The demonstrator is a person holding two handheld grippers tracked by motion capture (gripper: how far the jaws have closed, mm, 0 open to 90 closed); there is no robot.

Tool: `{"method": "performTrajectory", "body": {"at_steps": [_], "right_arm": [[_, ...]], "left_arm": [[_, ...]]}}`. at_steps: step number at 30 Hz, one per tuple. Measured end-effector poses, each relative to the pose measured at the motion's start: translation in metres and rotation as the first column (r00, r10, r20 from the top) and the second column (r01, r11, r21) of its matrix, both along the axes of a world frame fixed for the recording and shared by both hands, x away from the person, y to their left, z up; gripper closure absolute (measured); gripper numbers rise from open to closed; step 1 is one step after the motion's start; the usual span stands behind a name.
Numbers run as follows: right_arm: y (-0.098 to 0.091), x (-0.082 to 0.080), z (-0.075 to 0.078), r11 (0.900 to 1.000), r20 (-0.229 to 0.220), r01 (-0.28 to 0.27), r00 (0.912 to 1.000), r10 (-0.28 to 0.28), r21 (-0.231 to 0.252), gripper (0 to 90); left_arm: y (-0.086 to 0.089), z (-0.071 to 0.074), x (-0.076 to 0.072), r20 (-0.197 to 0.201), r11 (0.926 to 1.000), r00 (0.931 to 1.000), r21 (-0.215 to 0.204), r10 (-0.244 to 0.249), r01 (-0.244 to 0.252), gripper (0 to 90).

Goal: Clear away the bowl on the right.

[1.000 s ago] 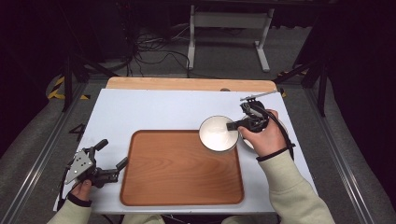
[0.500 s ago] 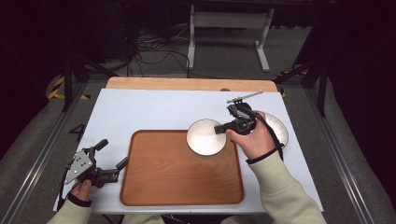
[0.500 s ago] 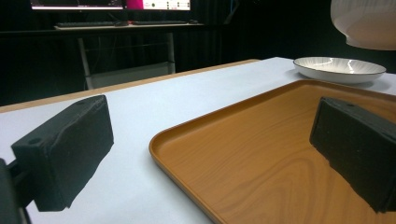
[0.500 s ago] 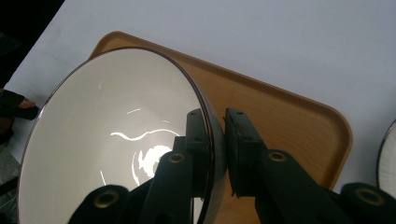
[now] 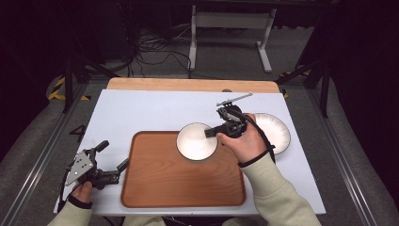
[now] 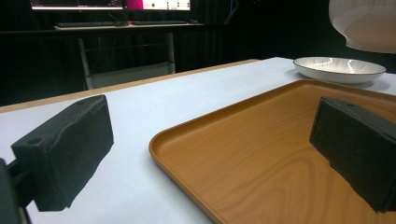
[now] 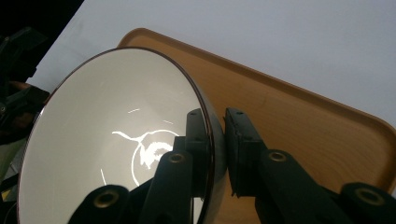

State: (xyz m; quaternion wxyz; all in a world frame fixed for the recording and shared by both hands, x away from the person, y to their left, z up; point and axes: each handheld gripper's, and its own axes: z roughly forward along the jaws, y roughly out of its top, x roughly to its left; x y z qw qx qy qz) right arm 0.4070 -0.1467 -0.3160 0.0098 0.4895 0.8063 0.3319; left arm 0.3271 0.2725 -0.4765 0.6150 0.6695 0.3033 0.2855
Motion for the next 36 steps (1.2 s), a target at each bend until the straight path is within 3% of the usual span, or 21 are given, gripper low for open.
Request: {"method": "performTrajectory", "body": {"at_steps": [12,36], "right_arm": [[0.013,0.003,-0.01,0.9998,-0.009,-0.016,0.9998,0.017,0.006,80.6],[0.031,0.007,-0.057,0.9998,-0.066,-0.017,0.9977,0.018,0.014,79.9]], "left_arm": [[0.0,0.0,0.0,0.001,1.0,1.0,-0.001,0.0,0.0,0.2],[0.0,0.0,0.0,0.002,1.0,1.0,-0.001,0.0,0.0,0.2]]}}
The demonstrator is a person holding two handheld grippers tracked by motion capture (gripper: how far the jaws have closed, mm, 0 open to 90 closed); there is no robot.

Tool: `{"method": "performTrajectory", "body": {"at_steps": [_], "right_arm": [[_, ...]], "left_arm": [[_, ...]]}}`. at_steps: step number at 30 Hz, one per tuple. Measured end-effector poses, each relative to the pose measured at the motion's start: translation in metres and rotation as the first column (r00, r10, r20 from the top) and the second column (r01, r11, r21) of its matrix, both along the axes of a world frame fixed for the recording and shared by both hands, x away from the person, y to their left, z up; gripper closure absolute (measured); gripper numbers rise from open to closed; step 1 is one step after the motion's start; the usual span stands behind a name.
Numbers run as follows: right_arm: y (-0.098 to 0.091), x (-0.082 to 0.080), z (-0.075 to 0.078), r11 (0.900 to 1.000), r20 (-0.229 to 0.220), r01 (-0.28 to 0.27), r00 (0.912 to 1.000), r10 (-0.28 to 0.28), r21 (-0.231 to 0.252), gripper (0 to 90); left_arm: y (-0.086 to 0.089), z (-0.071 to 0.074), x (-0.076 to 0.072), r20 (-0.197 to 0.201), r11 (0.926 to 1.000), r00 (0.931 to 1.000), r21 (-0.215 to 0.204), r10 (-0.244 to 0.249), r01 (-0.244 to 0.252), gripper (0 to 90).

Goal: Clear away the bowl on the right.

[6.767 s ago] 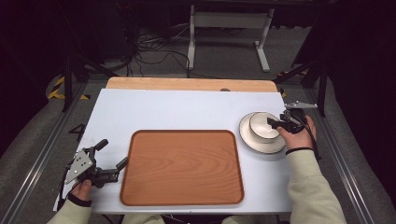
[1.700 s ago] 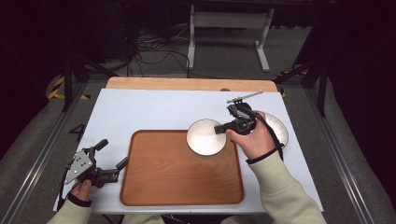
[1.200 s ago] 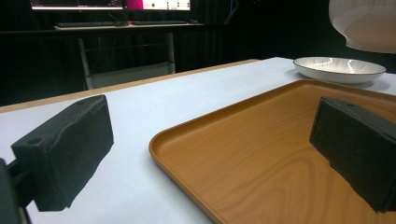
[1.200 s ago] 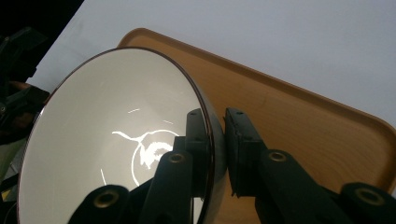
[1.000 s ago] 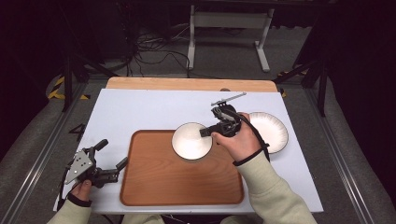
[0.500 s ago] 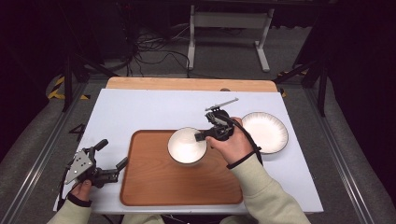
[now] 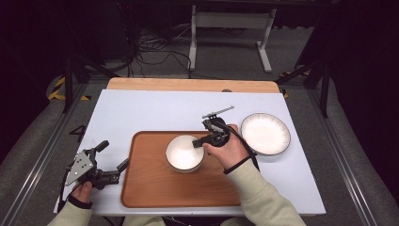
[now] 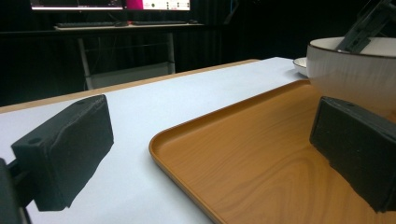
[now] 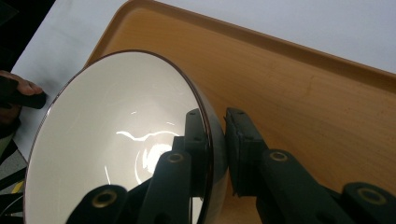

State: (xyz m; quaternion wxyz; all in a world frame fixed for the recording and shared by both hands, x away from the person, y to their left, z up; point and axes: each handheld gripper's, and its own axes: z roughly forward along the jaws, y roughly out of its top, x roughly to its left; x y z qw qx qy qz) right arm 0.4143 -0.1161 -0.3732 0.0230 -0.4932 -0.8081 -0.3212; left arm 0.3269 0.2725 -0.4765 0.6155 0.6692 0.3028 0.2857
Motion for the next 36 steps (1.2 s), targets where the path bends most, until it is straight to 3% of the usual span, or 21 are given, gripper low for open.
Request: {"method": "performTrajectory", "body": {"at_steps": [19,36], "right_arm": [[0.009,0.001,-0.026,0.9995,-0.011,-0.016,0.9998,0.015,-0.027,79.2],[0.01,0.003,-0.035,0.9988,-0.012,-0.032,0.9994,0.032,-0.036,79.5]], "left_arm": [[0.0,0.0,0.0,0.0,1.0,1.0,0.0,0.0,0.0,0.2],[0.0,0.0,0.0,0.001,1.0,1.0,0.0,0.0,0.0,0.2]]}}
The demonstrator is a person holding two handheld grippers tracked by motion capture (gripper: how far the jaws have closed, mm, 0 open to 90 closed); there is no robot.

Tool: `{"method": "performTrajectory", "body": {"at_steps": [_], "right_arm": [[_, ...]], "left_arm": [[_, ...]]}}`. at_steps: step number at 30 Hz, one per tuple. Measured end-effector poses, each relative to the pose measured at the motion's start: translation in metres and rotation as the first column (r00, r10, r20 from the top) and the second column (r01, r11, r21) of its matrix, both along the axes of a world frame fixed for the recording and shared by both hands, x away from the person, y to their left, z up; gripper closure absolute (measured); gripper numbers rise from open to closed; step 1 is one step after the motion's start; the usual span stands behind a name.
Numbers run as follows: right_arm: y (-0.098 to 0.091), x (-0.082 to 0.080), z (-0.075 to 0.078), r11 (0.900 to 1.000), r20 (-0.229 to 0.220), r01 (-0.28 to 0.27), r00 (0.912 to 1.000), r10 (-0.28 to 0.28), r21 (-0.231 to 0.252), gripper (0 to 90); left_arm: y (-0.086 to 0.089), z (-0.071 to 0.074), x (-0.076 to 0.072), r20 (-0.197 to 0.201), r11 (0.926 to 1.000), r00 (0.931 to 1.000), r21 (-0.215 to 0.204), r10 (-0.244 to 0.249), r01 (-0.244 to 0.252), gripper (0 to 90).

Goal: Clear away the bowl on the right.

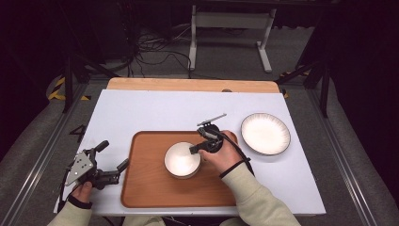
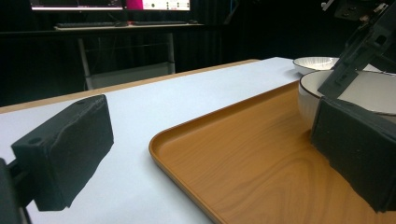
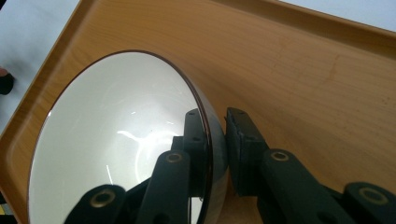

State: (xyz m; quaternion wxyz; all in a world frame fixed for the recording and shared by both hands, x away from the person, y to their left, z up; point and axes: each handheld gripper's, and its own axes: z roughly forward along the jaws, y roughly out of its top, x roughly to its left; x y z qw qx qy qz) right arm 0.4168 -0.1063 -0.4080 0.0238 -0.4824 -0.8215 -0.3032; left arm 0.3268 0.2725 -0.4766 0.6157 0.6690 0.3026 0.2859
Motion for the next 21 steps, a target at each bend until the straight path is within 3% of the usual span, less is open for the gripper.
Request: {"method": "performTrajectory", "body": {"at_steps": [11,16,21], "right_arm": [[-0.0034,0.0024,-0.0027,0.9999,-0.02,-0.003,0.9998,0.003,0.011,75.1],[-0.0063,0.0032,-0.0004,0.9999,0.003,-0.012,0.9999,0.012,0.009,69.8],[-0.0088,0.0012,0.0057,0.9995,0.056,-0.018,0.9983,0.016,0.025,66.4]], "left_arm": [[0.0,0.0,0.0,0.0,1.0,1.0,0.0,0.0,0.0,0.2],[0.0,0.0,0.0001,-0.001,1.0,1.0,0.0,0.0,0.0,0.2],[0.0001,0.0,0.0002,-0.001,1.0,1.0,0.001,0.0,0.0,0.2]]}}
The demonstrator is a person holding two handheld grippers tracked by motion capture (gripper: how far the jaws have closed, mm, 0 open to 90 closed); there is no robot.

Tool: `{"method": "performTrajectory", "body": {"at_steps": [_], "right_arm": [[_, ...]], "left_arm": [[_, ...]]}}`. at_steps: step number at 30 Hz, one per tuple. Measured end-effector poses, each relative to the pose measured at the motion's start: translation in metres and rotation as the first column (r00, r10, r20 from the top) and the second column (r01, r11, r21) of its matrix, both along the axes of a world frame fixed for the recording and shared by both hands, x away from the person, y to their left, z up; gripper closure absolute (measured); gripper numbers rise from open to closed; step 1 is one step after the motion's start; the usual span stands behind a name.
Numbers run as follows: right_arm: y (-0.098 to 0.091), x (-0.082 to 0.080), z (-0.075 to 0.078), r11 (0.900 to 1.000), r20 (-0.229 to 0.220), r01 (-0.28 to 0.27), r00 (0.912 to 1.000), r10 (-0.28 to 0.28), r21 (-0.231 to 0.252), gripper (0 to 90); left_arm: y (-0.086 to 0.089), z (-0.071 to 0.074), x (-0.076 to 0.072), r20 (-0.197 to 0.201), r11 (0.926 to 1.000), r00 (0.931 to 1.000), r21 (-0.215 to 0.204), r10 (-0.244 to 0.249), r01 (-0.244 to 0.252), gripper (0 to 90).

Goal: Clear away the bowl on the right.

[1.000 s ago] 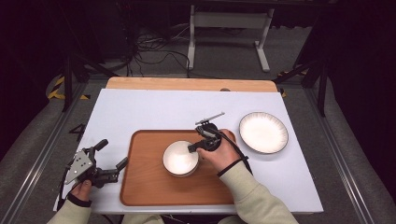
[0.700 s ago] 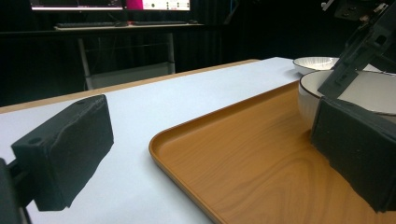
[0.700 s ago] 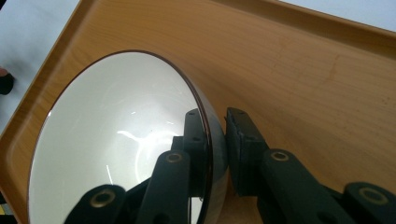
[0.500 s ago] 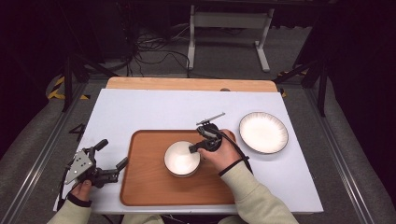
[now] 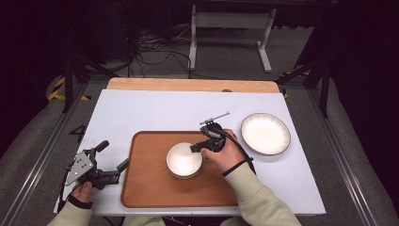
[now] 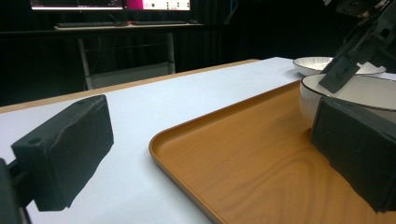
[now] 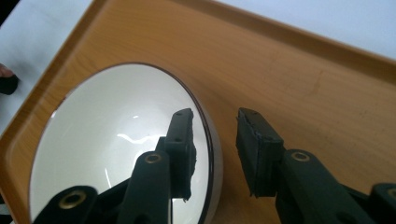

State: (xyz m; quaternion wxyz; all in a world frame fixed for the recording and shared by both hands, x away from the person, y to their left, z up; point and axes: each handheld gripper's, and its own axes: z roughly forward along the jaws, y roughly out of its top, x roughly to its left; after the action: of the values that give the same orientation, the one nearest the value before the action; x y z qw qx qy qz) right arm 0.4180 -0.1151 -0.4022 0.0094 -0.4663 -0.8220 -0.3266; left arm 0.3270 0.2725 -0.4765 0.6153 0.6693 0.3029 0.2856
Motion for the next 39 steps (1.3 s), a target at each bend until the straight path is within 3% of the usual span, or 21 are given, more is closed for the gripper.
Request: {"method": "performTrajectory", "body": {"at_steps": [5,11,13,15,20,22,24,25,27,30,35,39], "right_arm": [[-0.004,-0.002,0.008,0.9995,0.041,0.002,0.9992,-0.004,0.03,64.5],[-0.01,-0.008,0.018,0.998,0.143,-0.015,0.9897,0.006,0.061,61.3],[-0.011,-0.01,0.02,0.9972,0.181,-0.031,0.9833,0.018,0.068,58.9],[-0.013,-0.012,0.022,0.9964,0.248,-0.048,0.9683,0.029,0.07,57.9],[-0.018,-0.017,0.025,0.992,0.323,-0.073,0.9459,0.036,0.103,53.9],[-0.021,-0.019,0.027,0.988,0.366,-0.091,0.9298,0.039,0.125,50.8],[-0.025,-0.021,0.029,0.9837,0.416,-0.111,0.9084,0.043,0.141,49.3],[-0.025,-0.021,0.029,0.9837,0.416,-0.111,0.9084,0.043,0.141,49.3],[-0.031,-0.024,0.032,0.9768,0.461,-0.13,0.8866,0.037,0.171,48.5],[-0.039,-0.027,0.035,0.9678,0.497,-0.147,0.8671,0.026,0.205,46.7],[-0.048,-0.031,0.035,0.9613,0.554,-0.171,0.8323,0.024,0.216,42.6],[-0.056,-0.035,0.035,0.9553,0.612,-0.19,0.7909,0.012,0.227,40.0]], "left_arm": [[0.0,0.0,0.0,0.0,1.0,1.0,0.0,0.0,0.0,0.2],[0.0,0.0,0.0,-0.002,1.0,1.0,-0.001,0.0,0.0,0.2],[0.0,0.0,0.0,0.001,1.0,1.0,0.0,0.0,0.0,0.2],[0.0,0.0,0.0,0.003,1.0,1.0,0.0,0.0,0.0,0.2],[0.0,0.0,0.0,0.001,1.0,1.0,0.0,0.0,0.0,0.2],[0.0,0.0,0.0,0.001,1.0,1.0,-0.001,0.0,0.0,0.2],[0.0,0.0,0.0,0.001,1.0,1.0,-0.001,0.0,0.0,0.2],[0.0,0.0,0.0,0.001,1.0,1.0,-0.001,0.0,0.0,0.2],[0.0,0.0,0.0,0.001,1.0,1.0,-0.001,-0.001,0.001,0.2],[0.0,0.0,0.0,0.001,1.0,1.0,-0.001,0.0,0.0,0.2],[0.0,0.0,0.0,0.001,1.0,1.0,0.0,-0.001,0.001,0.2],[0.0,0.0,0.0,0.0,1.0,1.0,-0.001,-0.001,0.001,0.2]]}}
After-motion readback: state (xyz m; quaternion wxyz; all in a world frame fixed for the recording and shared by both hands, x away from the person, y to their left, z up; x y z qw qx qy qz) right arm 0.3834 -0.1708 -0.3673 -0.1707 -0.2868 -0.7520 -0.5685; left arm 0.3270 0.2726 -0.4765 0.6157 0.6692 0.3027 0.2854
